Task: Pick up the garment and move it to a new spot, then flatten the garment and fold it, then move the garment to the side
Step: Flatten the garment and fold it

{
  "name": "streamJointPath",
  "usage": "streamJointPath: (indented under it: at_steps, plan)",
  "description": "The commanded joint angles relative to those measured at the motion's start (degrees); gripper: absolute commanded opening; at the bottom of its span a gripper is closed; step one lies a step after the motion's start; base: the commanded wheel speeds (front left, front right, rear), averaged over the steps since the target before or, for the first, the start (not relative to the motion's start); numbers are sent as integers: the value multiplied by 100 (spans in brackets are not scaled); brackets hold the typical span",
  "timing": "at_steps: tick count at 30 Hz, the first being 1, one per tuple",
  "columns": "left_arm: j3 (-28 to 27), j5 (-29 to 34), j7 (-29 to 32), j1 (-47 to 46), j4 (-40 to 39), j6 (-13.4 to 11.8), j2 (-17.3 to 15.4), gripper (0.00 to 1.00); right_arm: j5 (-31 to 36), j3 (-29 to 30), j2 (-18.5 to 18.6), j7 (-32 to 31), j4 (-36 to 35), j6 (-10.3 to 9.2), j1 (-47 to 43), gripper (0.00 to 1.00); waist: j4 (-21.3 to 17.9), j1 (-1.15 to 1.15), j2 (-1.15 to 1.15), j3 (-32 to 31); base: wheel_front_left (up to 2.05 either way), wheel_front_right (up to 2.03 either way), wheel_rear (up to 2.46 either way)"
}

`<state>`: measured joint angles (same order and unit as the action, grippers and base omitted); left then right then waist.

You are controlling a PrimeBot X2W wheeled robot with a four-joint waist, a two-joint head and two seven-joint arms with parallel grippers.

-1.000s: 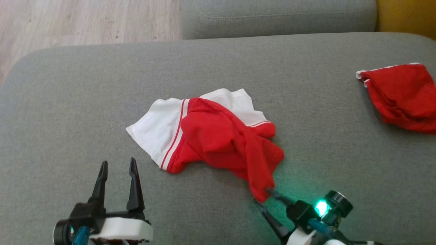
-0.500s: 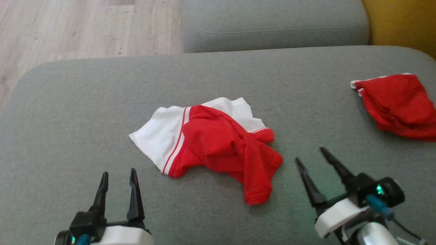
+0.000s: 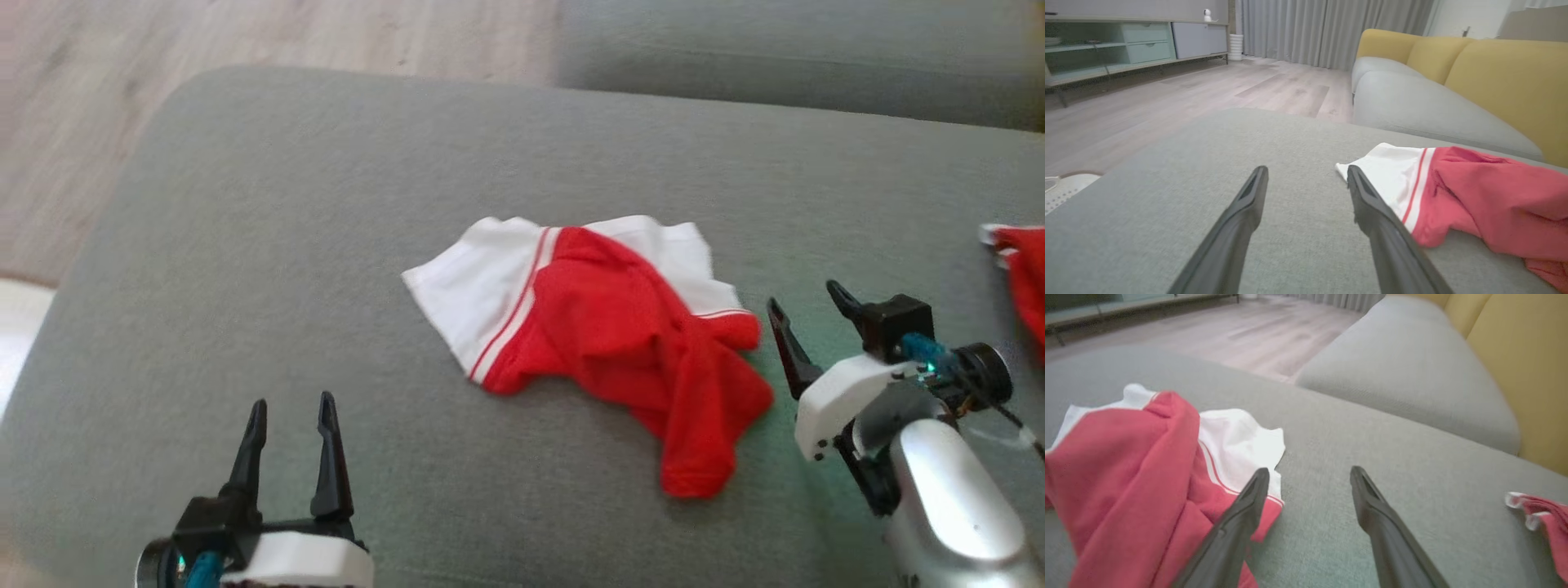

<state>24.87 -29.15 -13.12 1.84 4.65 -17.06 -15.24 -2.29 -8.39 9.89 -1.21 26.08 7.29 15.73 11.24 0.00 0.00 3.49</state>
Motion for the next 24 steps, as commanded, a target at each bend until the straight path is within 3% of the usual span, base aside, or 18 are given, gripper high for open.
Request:
streamJointPath:
  at_steps: [1,6,13,14,16,17,24]
  plan:
    - [-175,47,-40,-328,-162,28,-35,100,-56,-134,101,-86,45,20,300,100,337,0,0,206,0,0,0]
    - [-185,14,-78,-336,-61,59,19,100,-372,-457,233,-502,834,20,564,100,649,0,0,259,0,0,0]
    - [-181,11,-123,-325,35,91,100,100,-1051,-967,337,-1038,1416,20,742,100,765,0,0,228,0,0,0]
    - [-181,13,-128,-330,43,94,111,100,-1126,-1026,355,-1027,1436,20,777,51,769,0,0,227,0,0,0]
    - [-185,17,-136,-336,60,99,126,100,-1231,-1130,397,-935,1440,20,864,21,768,0,0,223,0,0,0]
    - [-190,17,-139,-337,68,102,131,100,-1250,-1153,428,-857,1436,20,920,0,763,0,0,219,0,0,0]
    - [-243,30,-159,-316,91,108,136,100,-989,-982,659,-248,1384,20,1549,0,700,0,0,154,0,0,0]
